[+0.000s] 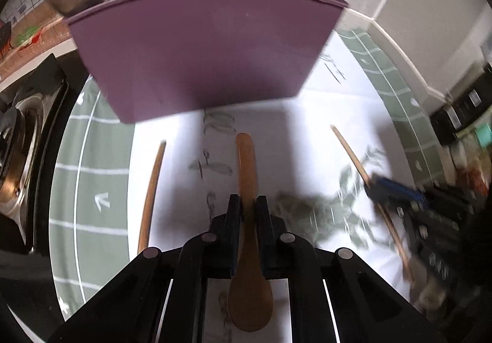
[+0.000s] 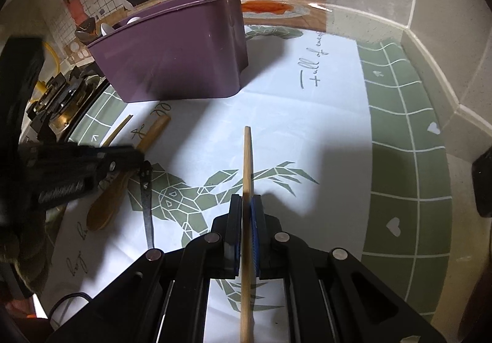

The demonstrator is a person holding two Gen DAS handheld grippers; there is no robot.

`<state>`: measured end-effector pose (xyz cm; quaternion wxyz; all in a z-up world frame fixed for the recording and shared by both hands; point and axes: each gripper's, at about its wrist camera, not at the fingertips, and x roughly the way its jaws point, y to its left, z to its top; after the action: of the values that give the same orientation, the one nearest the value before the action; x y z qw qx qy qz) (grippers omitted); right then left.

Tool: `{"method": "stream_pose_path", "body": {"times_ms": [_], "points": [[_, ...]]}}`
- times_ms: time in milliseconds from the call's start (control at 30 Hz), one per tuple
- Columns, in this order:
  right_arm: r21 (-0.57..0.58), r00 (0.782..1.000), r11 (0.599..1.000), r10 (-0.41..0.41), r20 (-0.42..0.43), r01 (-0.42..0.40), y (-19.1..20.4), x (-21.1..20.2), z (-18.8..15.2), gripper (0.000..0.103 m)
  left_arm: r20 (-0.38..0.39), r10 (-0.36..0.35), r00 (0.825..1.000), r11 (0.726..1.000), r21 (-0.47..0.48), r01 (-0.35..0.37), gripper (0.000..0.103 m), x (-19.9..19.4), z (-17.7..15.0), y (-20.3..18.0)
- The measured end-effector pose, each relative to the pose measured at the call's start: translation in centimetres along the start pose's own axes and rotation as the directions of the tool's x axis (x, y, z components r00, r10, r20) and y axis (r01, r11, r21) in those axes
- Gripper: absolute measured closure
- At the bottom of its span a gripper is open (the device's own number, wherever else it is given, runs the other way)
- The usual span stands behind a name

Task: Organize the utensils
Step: 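Grasp the wooden spoon with the left tool while the right holds the chopstick, then drop the wooden spoon into the caddy with the left tool while the right drops the chopstick in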

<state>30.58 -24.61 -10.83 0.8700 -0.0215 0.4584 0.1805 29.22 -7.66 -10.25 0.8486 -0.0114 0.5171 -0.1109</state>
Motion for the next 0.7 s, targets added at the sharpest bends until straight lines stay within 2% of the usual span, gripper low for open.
{"method": "stream_pose_path", "body": {"times_ms": [167,400,600,700], "points": [[-0.003,1.0,1.0,0.02,-0.021,-0.02,-0.2,0.5,0.8,0.095,-0.023,-0.006,1.0,1.0,-0.006,0.006,0.093,-0.9,-1.4,0.5],[-0.031,0.999,1.0,-0.001,-0.033,0.0,0.6,1.4,2.2,0.097,-0.033,0.006,0.999,1.0,-0.009,-0.007,0.092,-0.9,-1.1,0.3],[0.007,0.999,0.999,0.037,0.03,-0.037,0.3,-0.2,1.1,0.097,-0.043,0.046,0.998,0.999,0.016,-0.045,0.092,-0.4,-0.3,-0.4],[0.014,0.996,0.998,0.054,0.076,-0.055,0.3,-1.8,0.9,0.097,-0.032,0.039,0.999,0.999,0.009,-0.038,0.092,-0.4,-0.3,-0.3]]}}
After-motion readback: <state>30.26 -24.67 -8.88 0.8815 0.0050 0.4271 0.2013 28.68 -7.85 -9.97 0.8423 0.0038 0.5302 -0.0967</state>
